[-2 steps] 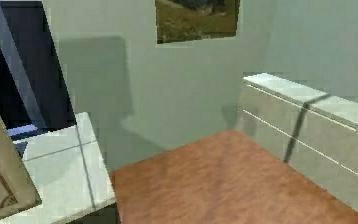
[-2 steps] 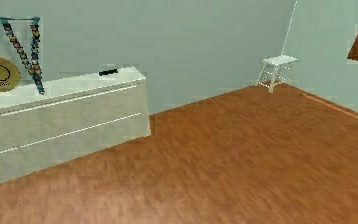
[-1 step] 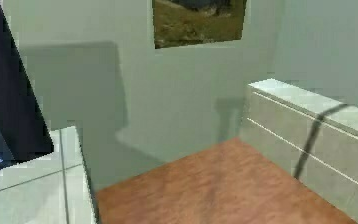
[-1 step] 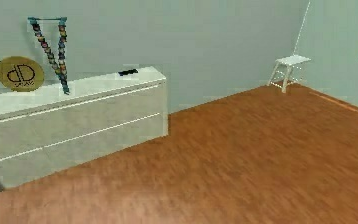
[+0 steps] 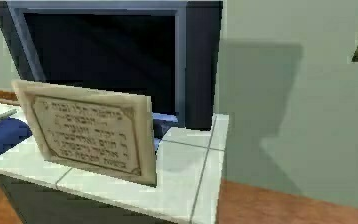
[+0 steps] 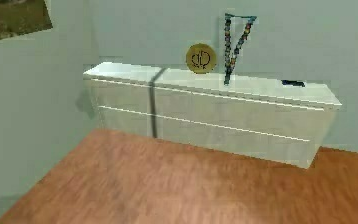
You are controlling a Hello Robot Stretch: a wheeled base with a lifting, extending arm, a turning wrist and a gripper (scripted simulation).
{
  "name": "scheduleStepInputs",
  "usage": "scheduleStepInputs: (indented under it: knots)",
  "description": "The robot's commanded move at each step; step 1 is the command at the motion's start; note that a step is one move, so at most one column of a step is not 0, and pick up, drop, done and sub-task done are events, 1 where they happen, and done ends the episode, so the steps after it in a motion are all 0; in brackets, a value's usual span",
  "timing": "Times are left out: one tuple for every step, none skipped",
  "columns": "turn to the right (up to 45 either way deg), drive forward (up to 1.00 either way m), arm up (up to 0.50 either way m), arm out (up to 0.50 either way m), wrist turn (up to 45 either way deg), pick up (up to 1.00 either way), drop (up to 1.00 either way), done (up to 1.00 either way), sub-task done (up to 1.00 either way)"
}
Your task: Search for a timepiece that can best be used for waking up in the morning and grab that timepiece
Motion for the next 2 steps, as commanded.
scheduleStepInputs:
  knots:
    - [-45.0, 0.0, 0.0, 0.0, 0.0, 0.0, 0.0, 0.0, 0.0]
    - [-45.0, 0.0, 0.0, 0.0, 0.0, 0.0, 0.0, 0.0, 0.0]
